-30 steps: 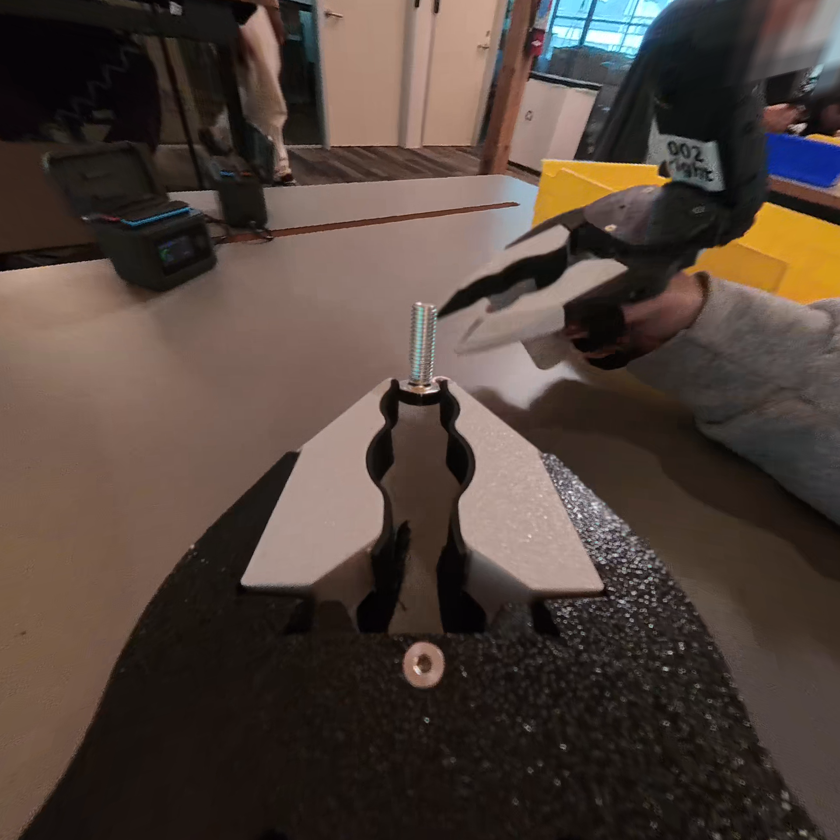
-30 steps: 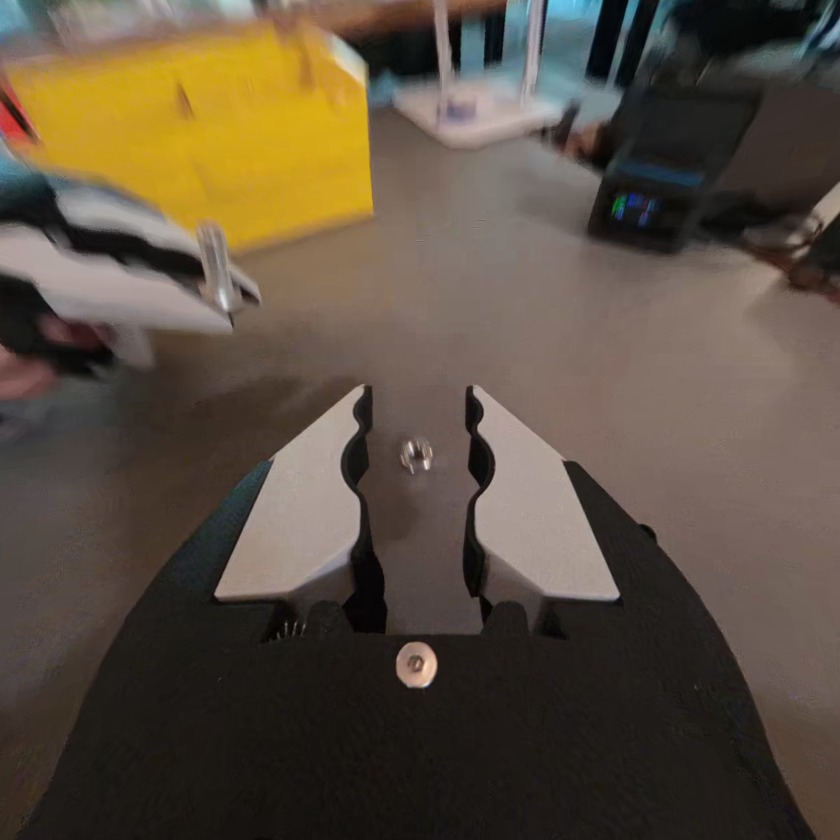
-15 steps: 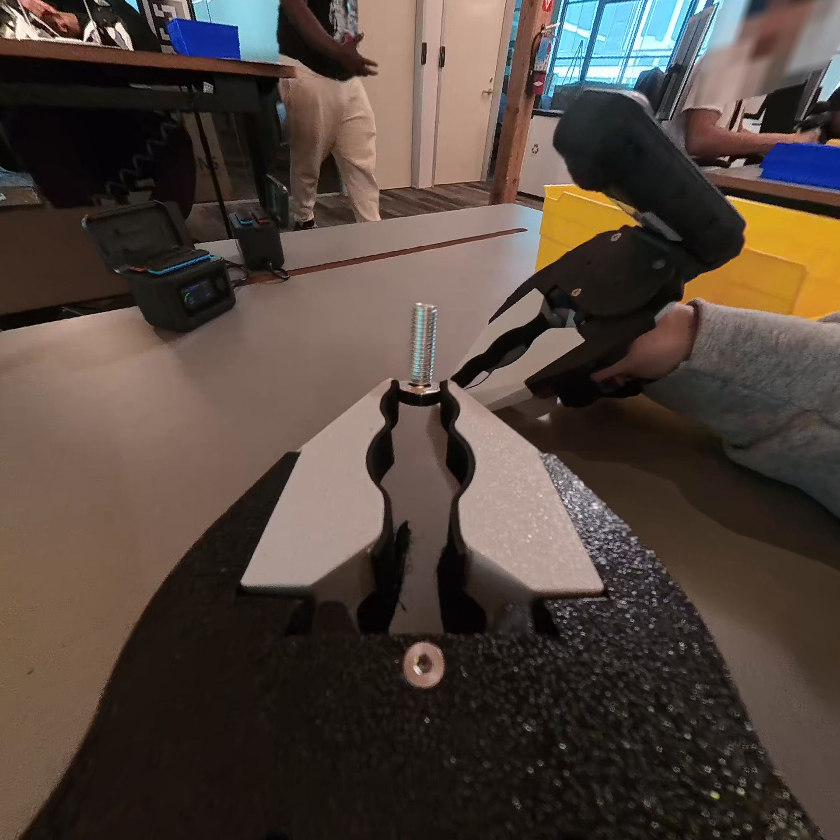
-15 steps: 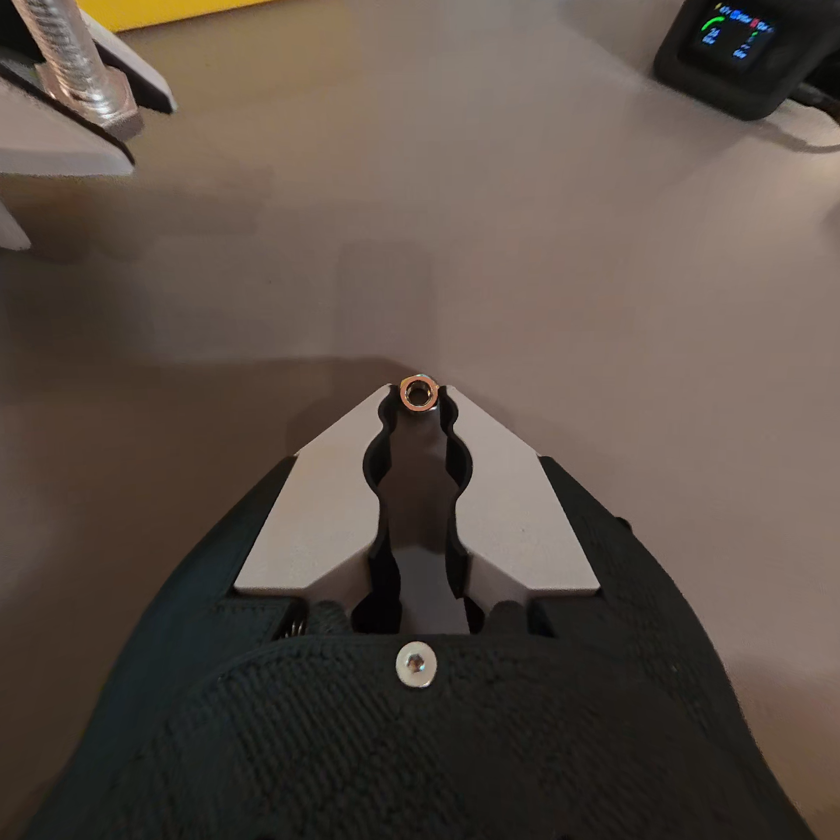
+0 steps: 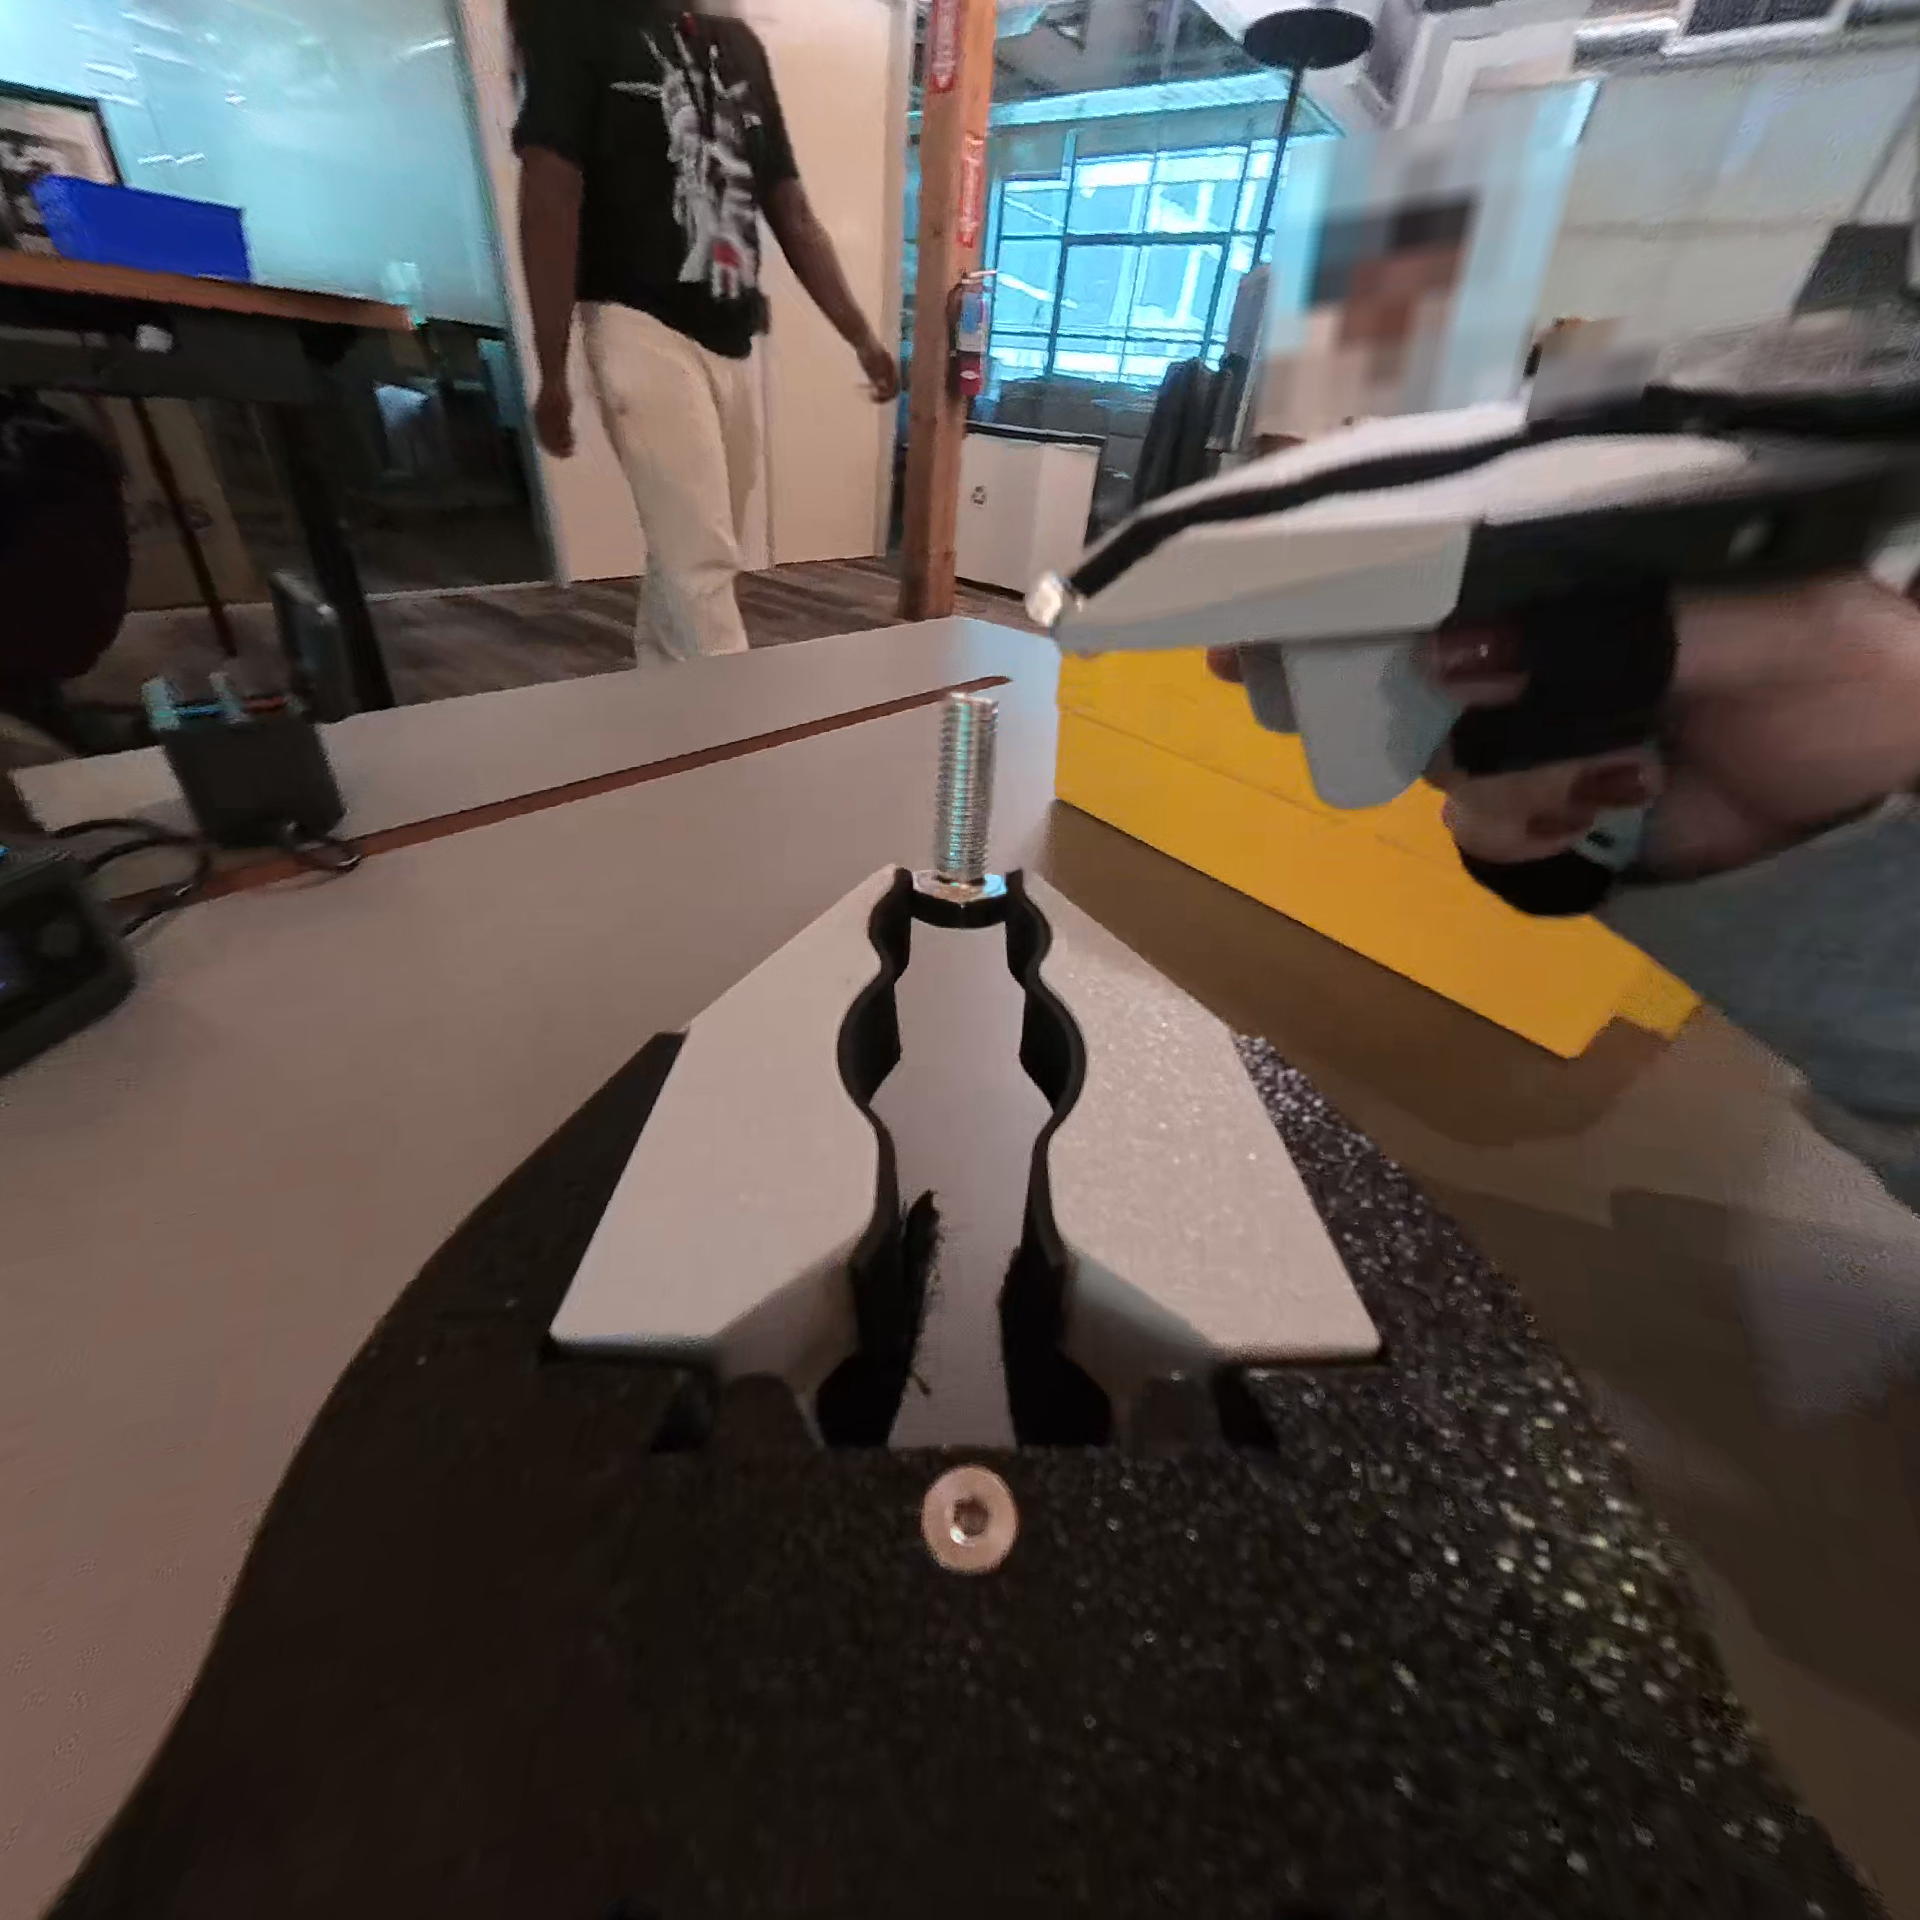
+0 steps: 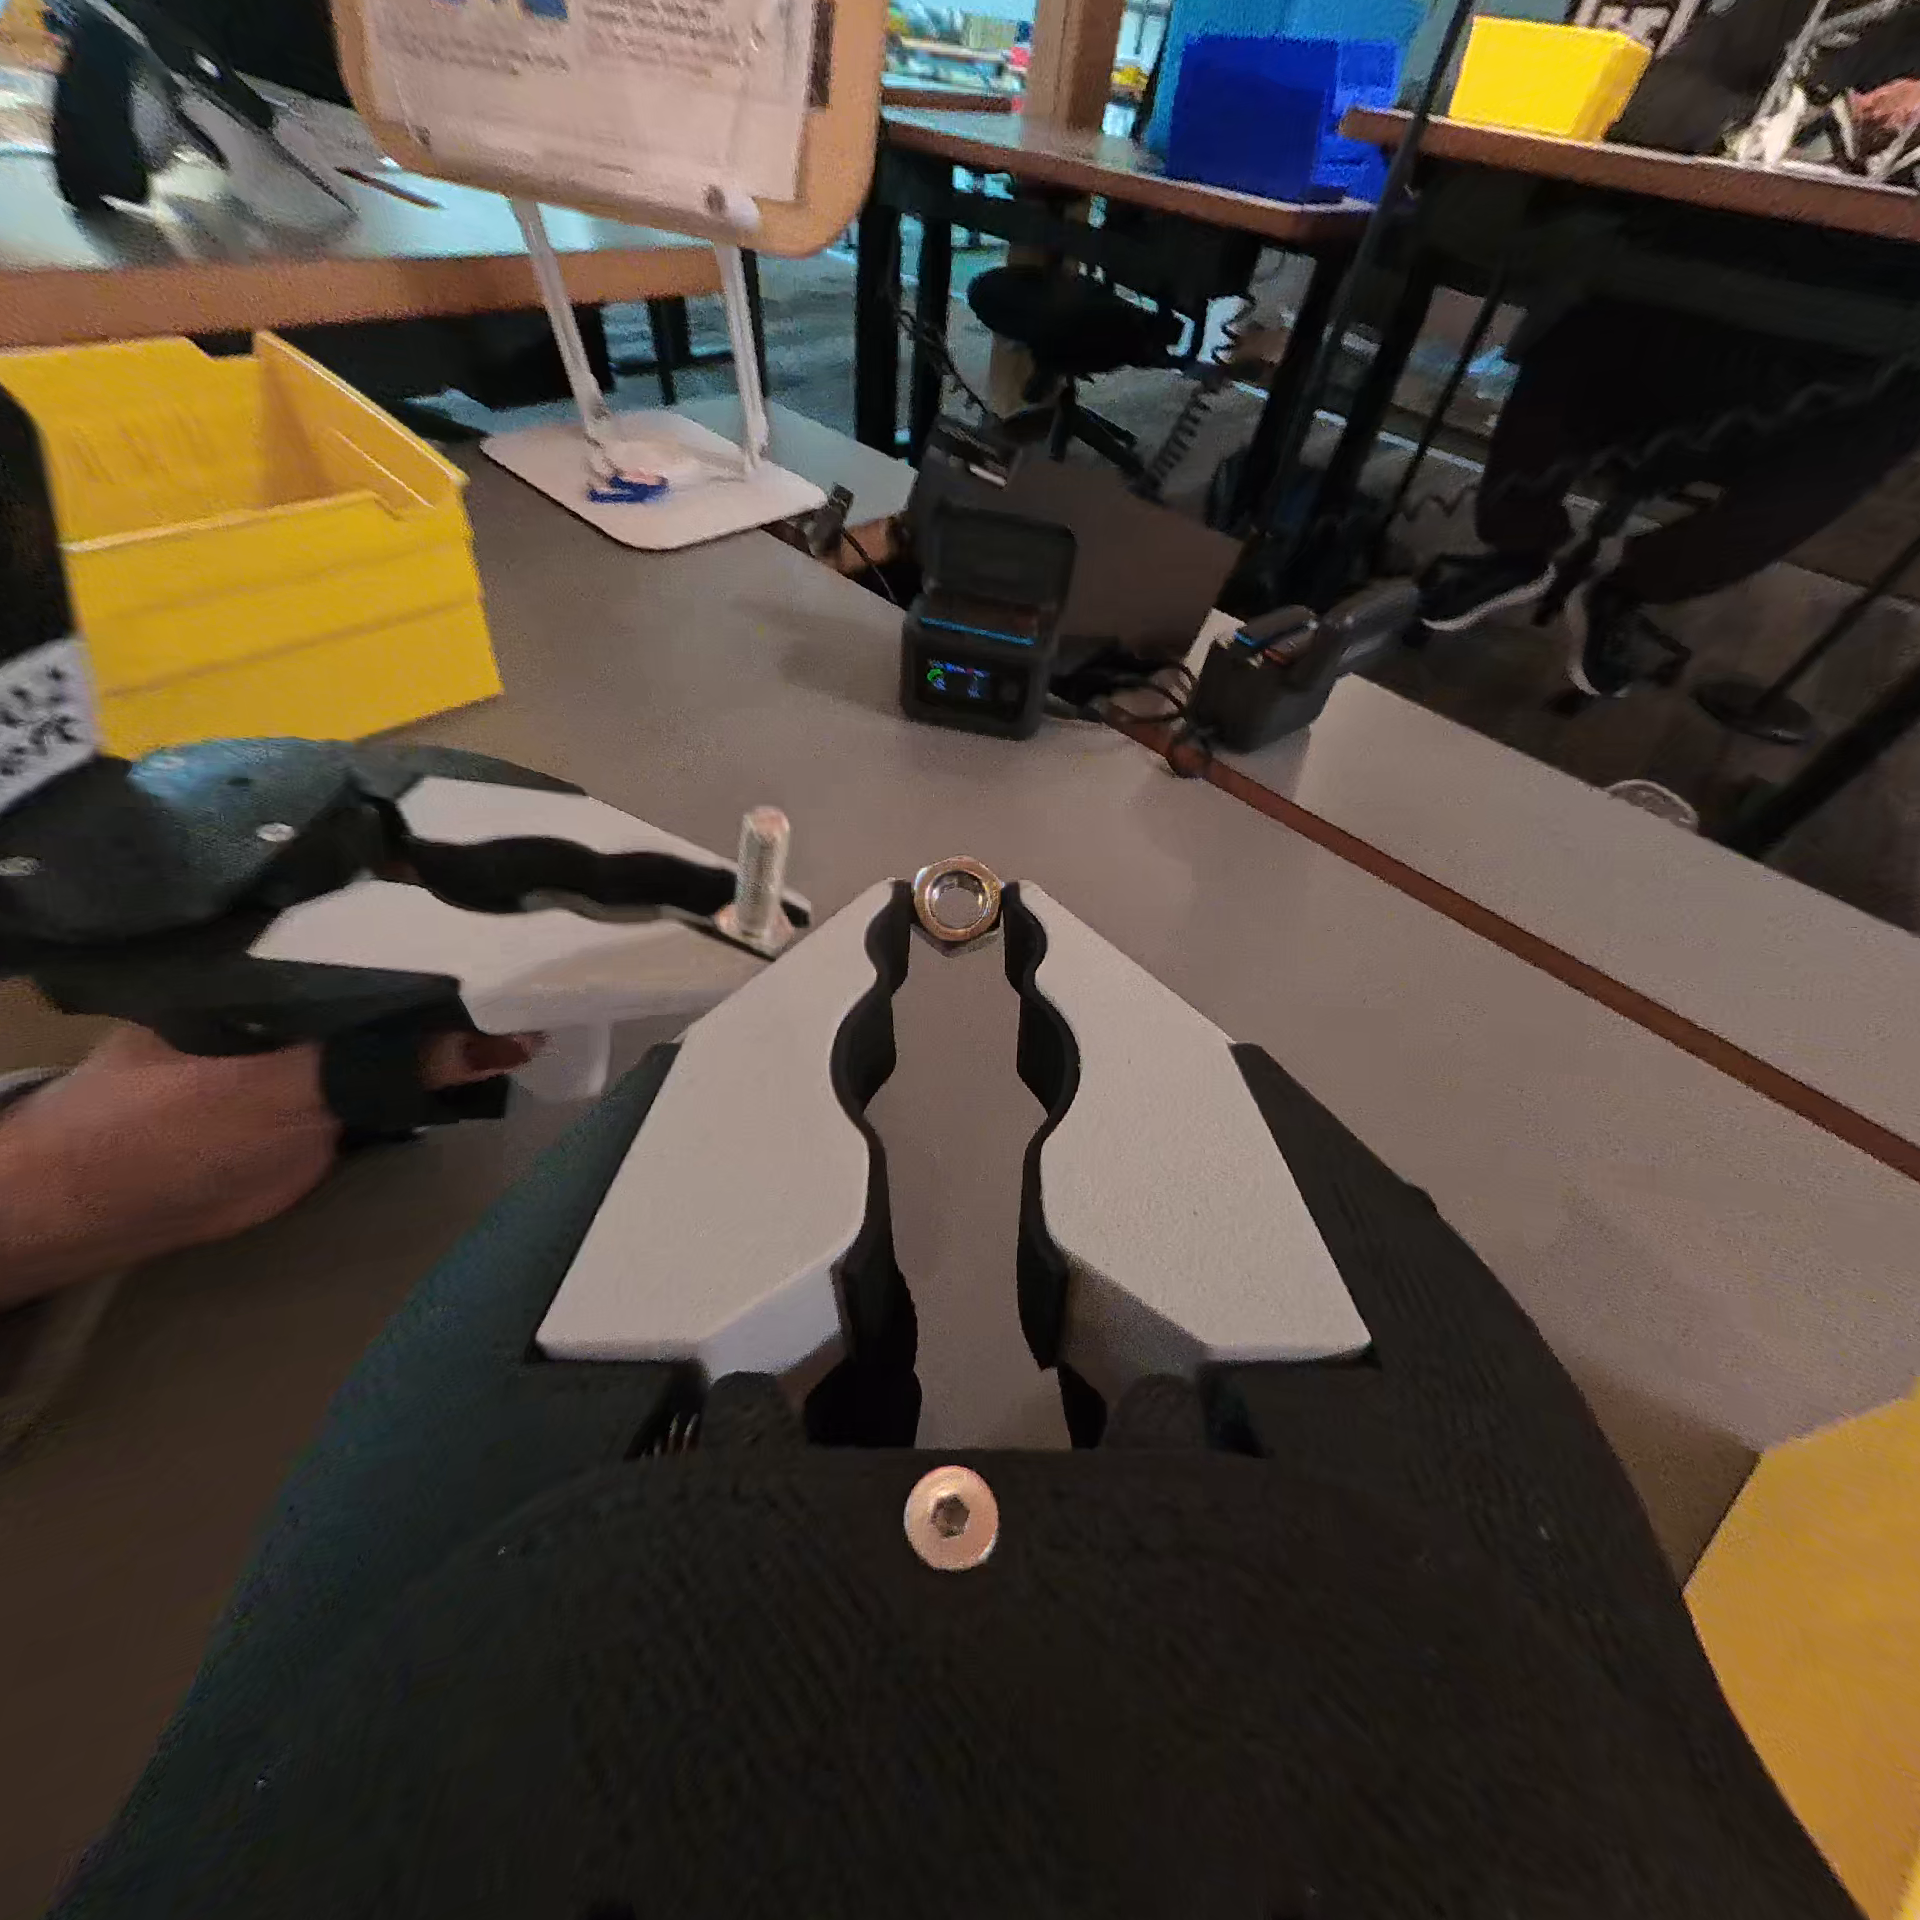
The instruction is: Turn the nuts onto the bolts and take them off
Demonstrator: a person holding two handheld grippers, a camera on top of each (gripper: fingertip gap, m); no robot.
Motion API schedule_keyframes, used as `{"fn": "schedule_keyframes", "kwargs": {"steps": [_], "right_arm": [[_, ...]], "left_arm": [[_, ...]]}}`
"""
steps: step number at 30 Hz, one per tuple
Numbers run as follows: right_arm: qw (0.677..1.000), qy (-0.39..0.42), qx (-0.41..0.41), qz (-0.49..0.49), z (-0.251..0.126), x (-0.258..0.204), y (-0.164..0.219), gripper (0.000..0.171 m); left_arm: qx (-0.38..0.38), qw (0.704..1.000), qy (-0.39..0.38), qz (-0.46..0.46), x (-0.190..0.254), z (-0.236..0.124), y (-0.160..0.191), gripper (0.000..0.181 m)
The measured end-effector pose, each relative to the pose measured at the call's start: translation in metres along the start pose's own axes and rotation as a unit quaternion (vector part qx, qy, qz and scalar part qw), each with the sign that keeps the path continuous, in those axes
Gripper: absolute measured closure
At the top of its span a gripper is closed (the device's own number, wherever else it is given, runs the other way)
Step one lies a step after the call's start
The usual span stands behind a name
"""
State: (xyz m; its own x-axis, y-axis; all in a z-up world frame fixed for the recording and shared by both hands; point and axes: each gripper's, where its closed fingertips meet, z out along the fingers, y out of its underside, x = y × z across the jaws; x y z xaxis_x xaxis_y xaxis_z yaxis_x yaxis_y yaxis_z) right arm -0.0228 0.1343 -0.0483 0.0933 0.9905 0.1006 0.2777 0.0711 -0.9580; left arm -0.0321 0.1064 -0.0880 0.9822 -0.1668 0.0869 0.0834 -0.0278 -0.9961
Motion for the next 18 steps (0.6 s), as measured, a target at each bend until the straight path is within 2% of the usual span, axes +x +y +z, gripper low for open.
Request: {"fn": "schedule_keyframes", "kwargs": {"steps": [5, 10, 18], "right_arm": [[0.998, -0.065, -0.014, -0.018, -0.010, -0.023, -0.015, 0.155], [0.990, -0.120, -0.068, -0.037, -0.012, -0.043, -0.011, 0.155], [0.981, -0.137, -0.125, -0.051, -0.012, -0.050, -0.002, 0.155]], "left_arm": [[0.000, 0.999, 0.021, 0.045, 0.014, -0.001, 0.001, 0.166], [0.004, 0.996, 0.029, 0.081, 0.023, -0.001, 0.001, 0.166], [0.014, 0.996, 0.038, 0.082, 0.027, -0.003, -0.001, 0.166]]}}
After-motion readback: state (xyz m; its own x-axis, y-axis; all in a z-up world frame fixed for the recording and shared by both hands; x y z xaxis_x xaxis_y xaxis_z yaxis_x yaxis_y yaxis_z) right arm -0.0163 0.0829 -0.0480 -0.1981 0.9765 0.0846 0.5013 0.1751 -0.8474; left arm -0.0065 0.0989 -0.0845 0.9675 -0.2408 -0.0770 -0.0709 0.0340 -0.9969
